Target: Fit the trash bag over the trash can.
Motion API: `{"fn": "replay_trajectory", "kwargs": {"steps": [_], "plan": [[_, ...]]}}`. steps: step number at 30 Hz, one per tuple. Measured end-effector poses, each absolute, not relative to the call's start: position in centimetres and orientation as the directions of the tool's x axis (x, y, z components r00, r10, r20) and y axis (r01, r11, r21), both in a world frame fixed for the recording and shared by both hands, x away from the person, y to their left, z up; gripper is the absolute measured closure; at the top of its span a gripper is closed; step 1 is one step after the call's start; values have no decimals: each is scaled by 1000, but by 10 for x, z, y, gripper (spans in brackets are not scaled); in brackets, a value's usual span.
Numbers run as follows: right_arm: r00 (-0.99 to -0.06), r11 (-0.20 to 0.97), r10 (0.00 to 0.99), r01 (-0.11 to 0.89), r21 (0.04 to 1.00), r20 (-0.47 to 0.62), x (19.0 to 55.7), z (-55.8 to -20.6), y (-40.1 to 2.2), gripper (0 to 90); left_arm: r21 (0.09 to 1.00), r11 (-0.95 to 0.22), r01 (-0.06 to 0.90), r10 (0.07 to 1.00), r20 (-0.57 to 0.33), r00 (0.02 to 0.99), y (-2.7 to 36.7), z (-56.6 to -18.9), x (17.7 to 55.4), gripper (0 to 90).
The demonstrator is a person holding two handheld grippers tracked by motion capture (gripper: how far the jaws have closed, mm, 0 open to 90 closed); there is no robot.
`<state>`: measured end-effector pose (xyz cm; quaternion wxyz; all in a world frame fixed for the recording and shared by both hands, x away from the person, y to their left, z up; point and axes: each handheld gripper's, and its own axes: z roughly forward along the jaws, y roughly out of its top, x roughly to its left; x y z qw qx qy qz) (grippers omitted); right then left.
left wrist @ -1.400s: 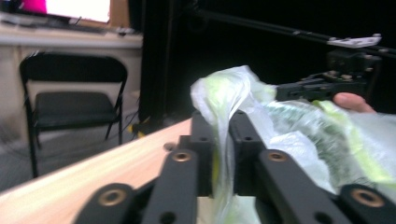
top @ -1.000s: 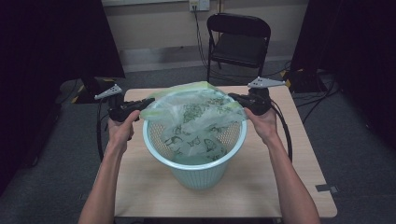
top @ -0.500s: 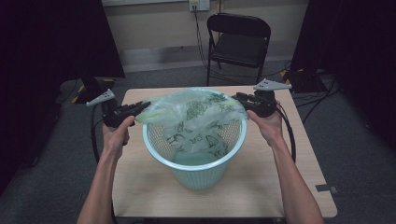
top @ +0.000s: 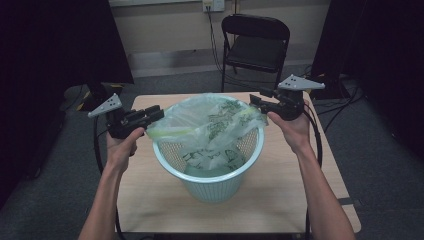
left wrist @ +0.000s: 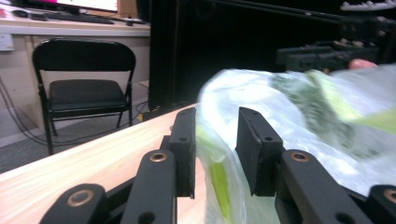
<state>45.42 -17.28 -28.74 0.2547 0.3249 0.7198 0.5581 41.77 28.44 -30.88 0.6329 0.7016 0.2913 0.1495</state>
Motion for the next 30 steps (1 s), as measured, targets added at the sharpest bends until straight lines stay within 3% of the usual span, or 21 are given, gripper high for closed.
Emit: {"fn": "replay_trajectory", "kwargs": {"steps": [3, 8, 11, 12, 17, 20, 27, 30], "plan": [[-663, 164, 748, 173, 971, -8, 448, -285, -171, 534, 971, -75, 228, 587, -142, 797, 286, -304, 407, 666], [-667, 152, 745, 185, 971, 11, 452, -286, -170, 536, 974, -37, 226, 585, -162, 794, 294, -288, 419, 559], [-676, 148, 737, 181, 972, 14, 454, -283, -165, 544, 974, -11, 228, 570, -181, 801, 294, -286, 437, 617], [-677, 146, 736, 177, 973, 13, 454, -283, -164, 561, 969, -13, 245, 542, -199, 816, 290, -289, 444, 690], [-686, 139, 727, 180, 974, 23, 454, -283, -160, 573, 954, -43, 296, 532, -229, 816, 273, -306, 451, 595], [-691, 148, 723, 178, 973, 16, 450, -282, -160, 564, 955, -35, 293, 513, -235, 826, 274, -312, 443, 646], [-696, 158, 718, 178, 971, 12, 444, -279, -161, 553, 963, -67, 261, 551, -182, 814, 282, -307, 411, 626], [-704, 162, 711, 183, 970, 14, 439, -281, -160, 550, 966, -51, 254, 518, -192, 834, 293, -307, 404, 675]]}}
